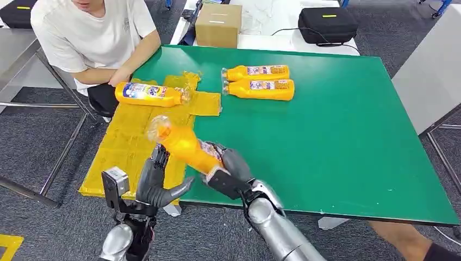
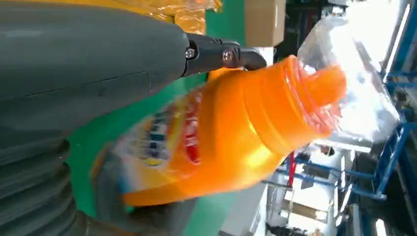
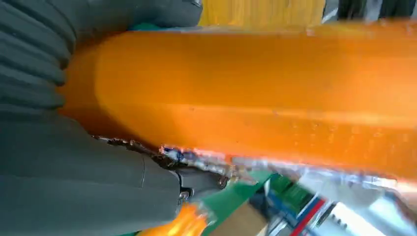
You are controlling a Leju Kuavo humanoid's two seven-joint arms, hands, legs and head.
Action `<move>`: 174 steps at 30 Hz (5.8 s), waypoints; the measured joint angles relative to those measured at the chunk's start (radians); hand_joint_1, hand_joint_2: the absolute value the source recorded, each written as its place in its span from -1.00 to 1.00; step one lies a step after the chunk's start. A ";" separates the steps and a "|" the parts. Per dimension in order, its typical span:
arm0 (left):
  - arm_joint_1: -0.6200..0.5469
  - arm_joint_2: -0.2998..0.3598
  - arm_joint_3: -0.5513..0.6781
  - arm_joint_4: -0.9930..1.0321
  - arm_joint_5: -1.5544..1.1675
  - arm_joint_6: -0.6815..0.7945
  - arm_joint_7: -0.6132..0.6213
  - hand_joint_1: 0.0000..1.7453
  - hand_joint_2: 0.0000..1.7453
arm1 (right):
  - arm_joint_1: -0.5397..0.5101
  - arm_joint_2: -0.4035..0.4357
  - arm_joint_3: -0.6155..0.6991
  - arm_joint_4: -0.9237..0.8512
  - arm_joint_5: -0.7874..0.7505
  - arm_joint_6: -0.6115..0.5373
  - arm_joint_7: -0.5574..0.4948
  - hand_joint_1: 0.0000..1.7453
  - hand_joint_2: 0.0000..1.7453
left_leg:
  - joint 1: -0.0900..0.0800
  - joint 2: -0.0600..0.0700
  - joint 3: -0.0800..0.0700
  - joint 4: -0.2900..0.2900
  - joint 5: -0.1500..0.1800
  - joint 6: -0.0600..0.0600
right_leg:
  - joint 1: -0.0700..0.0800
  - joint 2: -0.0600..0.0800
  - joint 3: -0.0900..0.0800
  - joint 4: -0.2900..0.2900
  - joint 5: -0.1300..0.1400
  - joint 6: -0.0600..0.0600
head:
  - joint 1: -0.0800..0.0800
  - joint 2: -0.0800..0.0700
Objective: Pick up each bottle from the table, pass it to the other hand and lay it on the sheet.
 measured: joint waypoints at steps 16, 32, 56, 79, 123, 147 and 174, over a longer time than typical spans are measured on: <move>-0.041 -0.012 0.002 0.029 0.128 0.023 0.061 -1.00 1.00 | -0.028 0.074 0.145 0.040 -0.014 -0.067 0.018 1.00 1.00 | 0.000 0.000 0.000 0.000 0.000 0.000 | 0.000 0.000 -0.001 0.000 0.000 0.000 | 0.000 0.000; -0.042 -0.010 0.016 0.050 0.241 -0.043 0.089 1.00 1.00 | -0.044 0.078 0.184 0.105 -0.028 -0.068 0.015 -1.00 -1.00 | 0.000 0.000 0.000 0.000 0.000 0.000 | 0.000 0.000 -0.001 0.000 0.000 0.000 | 0.000 0.000; -0.081 0.032 0.075 0.072 0.128 0.032 0.068 1.00 1.00 | -0.027 0.092 0.182 0.156 -0.026 -0.236 0.013 -1.00 -1.00 | 0.000 0.000 0.000 0.000 0.000 0.000 | 0.000 0.000 -0.001 0.000 0.000 0.000 | 0.000 0.000; -0.357 0.275 0.211 0.469 -0.883 0.281 -0.048 1.00 1.00 | 0.038 0.089 0.182 0.043 0.021 -0.178 0.009 -1.00 -1.00 | 0.001 0.001 0.000 0.000 0.001 -0.001 | 0.000 0.001 -0.002 0.001 0.000 -0.001 | 0.000 0.000; -0.414 0.351 0.025 0.621 -0.565 0.008 -0.265 -1.00 1.00 | 0.024 0.101 0.217 0.110 -0.045 -0.158 -0.068 -1.00 -1.00 | 0.001 0.000 0.003 0.000 0.003 -0.003 | 0.000 0.000 0.001 0.002 0.000 -0.001 | 0.001 0.000; -0.376 0.163 0.338 0.261 0.023 -0.183 -0.155 -1.00 1.00 | 0.025 0.101 0.217 0.114 -0.025 -0.191 -0.041 -1.00 -1.00 | 0.001 0.000 0.001 0.000 0.002 -0.003 | 0.000 0.000 0.000 0.002 0.000 -0.001 | 0.001 0.000; -0.123 0.086 0.522 -0.030 0.249 -0.221 -0.082 -1.00 1.00 | 0.013 -0.211 -0.044 0.012 0.524 -0.304 0.315 -1.00 1.00 | 0.001 0.000 0.000 0.000 0.002 -0.002 | 0.000 0.000 0.000 0.001 0.001 -0.001 | 0.000 0.000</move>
